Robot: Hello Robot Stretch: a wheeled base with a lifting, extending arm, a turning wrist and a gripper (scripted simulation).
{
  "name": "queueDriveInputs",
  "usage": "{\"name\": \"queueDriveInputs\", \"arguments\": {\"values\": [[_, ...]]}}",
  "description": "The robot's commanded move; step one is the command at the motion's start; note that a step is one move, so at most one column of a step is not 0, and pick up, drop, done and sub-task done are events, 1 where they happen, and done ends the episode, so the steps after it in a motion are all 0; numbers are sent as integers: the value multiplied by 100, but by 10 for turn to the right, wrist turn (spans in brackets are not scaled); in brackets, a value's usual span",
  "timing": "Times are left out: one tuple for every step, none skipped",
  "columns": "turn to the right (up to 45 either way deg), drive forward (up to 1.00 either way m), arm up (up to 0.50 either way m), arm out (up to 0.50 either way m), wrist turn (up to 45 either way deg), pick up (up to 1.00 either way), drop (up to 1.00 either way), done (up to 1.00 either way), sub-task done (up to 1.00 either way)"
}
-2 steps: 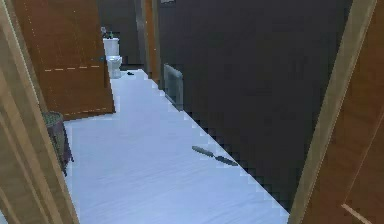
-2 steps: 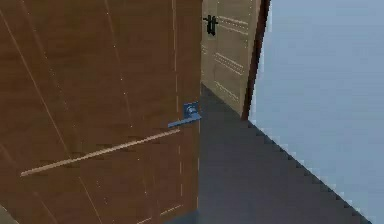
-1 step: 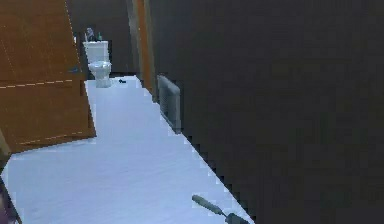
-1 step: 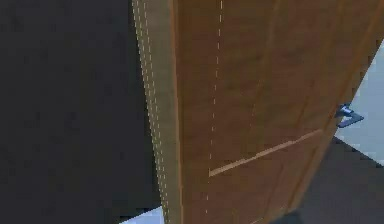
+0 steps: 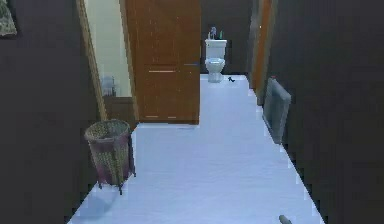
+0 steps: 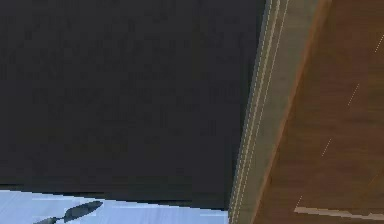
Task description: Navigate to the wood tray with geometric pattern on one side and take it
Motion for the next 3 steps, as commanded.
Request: {"name": "queueDriveInputs", "arguments": {"values": [[0, 100, 0, 0, 0, 0, 0, 0, 0], [0, 65, 0, 0, 0, 0, 0, 0, 0], [-420, 0, 0, 0, 0, 0, 0, 0, 0]]}}
